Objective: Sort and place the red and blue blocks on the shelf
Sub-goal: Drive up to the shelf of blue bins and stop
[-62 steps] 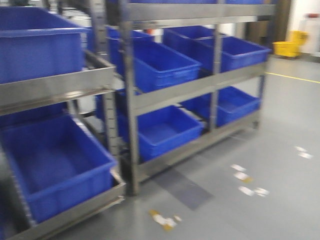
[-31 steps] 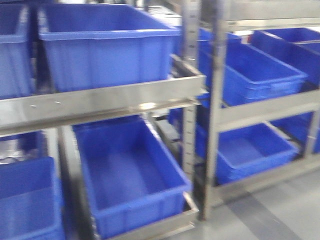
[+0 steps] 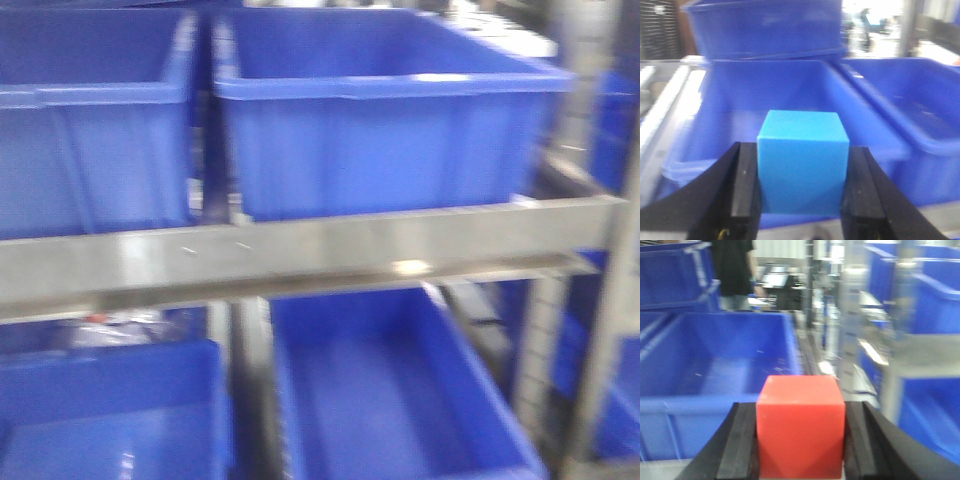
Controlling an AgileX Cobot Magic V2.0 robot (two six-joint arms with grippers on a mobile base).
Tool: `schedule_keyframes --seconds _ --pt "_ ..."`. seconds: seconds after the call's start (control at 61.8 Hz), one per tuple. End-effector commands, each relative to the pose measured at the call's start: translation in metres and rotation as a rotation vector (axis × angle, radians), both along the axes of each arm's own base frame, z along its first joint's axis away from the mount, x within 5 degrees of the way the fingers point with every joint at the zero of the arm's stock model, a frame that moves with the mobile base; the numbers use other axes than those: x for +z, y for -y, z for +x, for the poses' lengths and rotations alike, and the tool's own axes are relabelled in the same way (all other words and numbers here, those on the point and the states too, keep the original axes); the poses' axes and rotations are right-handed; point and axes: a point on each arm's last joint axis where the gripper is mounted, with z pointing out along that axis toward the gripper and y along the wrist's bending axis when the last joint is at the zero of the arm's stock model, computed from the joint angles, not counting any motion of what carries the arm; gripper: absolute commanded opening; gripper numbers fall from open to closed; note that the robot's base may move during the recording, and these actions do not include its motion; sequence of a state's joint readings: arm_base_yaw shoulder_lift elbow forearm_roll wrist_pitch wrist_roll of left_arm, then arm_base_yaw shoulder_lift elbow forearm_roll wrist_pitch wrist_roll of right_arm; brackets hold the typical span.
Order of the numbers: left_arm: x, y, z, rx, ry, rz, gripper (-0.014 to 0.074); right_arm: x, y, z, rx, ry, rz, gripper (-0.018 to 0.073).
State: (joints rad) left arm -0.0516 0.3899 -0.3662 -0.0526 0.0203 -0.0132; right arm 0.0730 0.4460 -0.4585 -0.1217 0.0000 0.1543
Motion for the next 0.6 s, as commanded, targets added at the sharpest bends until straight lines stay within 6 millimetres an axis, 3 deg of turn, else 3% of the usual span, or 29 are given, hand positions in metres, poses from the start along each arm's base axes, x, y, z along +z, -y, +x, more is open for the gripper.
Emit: schedule_keyframes --seconds 0.0,0.582 --pt "0.0188 -0.0005 -0.0016 0.004 0.121 -0.016 0.0125 0.0176 -0.0002 -0.0019 0.004 0.118 0.0 0.0053" --pt "0.0188 -0.0005 -0.0016 0.004 0.121 -0.016 0.0125 0.0176 -0.0002 -0.0019 0.004 0.118 0.0 0.0053"
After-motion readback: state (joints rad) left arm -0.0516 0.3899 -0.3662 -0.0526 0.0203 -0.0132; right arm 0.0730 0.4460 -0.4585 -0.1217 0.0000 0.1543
